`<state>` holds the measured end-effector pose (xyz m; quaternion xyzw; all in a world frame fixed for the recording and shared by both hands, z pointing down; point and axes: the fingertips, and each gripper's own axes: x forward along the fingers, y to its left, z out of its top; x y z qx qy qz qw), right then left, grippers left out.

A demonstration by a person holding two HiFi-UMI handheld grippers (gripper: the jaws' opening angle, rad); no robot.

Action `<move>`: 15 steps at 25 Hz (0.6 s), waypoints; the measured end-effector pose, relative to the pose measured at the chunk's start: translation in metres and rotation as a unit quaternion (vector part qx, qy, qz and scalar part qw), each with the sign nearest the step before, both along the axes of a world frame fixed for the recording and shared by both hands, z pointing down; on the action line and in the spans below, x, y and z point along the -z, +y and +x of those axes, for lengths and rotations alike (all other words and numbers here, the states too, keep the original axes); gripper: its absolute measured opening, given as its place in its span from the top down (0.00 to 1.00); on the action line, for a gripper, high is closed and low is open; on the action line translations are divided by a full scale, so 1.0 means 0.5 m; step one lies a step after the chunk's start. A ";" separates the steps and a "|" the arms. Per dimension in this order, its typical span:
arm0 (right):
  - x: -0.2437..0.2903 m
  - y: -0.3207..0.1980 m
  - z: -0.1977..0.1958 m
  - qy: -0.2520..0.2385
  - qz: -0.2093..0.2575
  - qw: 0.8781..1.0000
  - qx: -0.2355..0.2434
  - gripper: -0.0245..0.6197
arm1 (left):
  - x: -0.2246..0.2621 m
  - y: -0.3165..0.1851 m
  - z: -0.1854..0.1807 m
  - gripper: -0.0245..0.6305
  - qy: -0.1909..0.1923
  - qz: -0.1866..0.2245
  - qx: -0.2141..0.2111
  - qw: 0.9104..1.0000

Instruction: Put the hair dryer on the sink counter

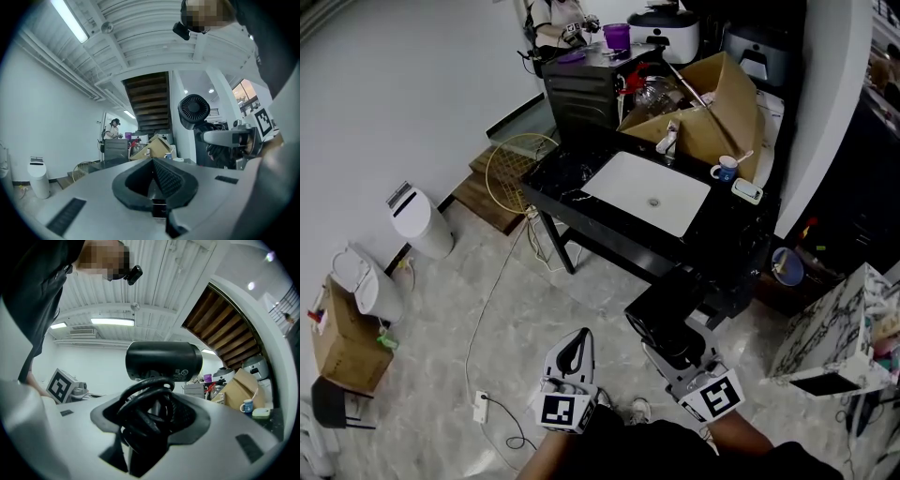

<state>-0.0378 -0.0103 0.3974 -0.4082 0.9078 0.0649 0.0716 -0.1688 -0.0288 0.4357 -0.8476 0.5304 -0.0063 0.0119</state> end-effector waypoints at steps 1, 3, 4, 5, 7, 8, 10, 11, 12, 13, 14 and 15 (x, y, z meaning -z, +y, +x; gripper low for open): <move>-0.001 -0.012 0.004 0.000 0.000 1.000 -0.004 0.57 | -0.004 -0.013 0.006 0.97 -0.001 -0.001 -0.006 1.000; -0.003 -0.036 0.010 0.000 -0.001 1.000 -0.011 0.57 | -0.007 -0.042 0.018 0.97 -0.001 -0.005 -0.015 1.000; -0.004 -0.049 0.014 0.000 0.000 1.000 -0.015 0.57 | -0.008 -0.057 0.023 0.97 0.000 -0.006 -0.020 1.000; -0.007 -0.062 0.017 0.002 -0.001 1.000 -0.020 0.57 | -0.011 -0.072 0.028 0.97 0.001 -0.007 -0.025 1.000; -0.014 -0.091 0.025 0.006 -0.004 0.999 -0.032 0.57 | -0.018 -0.105 0.037 0.97 0.002 -0.009 -0.036 0.999; -0.018 -0.107 0.029 0.007 -0.006 0.999 -0.039 0.57 | -0.022 -0.124 0.042 0.97 0.000 -0.011 -0.042 0.999; -0.024 -0.138 0.040 0.006 -0.013 0.998 -0.055 0.57 | -0.025 -0.161 0.053 0.97 -0.001 -0.013 -0.059 0.998; -0.026 -0.152 0.046 0.005 -0.015 0.998 -0.063 0.57 | -0.025 -0.179 0.060 0.97 0.000 -0.013 -0.068 0.998; -0.029 -0.166 0.051 0.005 -0.017 0.997 -0.071 0.57 | -0.026 -0.196 0.066 0.97 0.001 -0.015 -0.077 0.997; -0.031 -0.181 0.056 0.006 -0.018 0.997 -0.080 0.57 | -0.028 -0.215 0.071 0.97 0.002 -0.016 -0.085 0.996; -0.033 -0.198 0.061 0.006 -0.019 0.996 -0.089 0.57 | -0.029 -0.235 0.074 0.97 0.001 -0.018 -0.092 0.996; -0.035 -0.217 0.065 0.006 -0.023 0.995 -0.099 0.57 | -0.029 -0.258 0.077 0.97 -0.003 -0.021 -0.098 0.995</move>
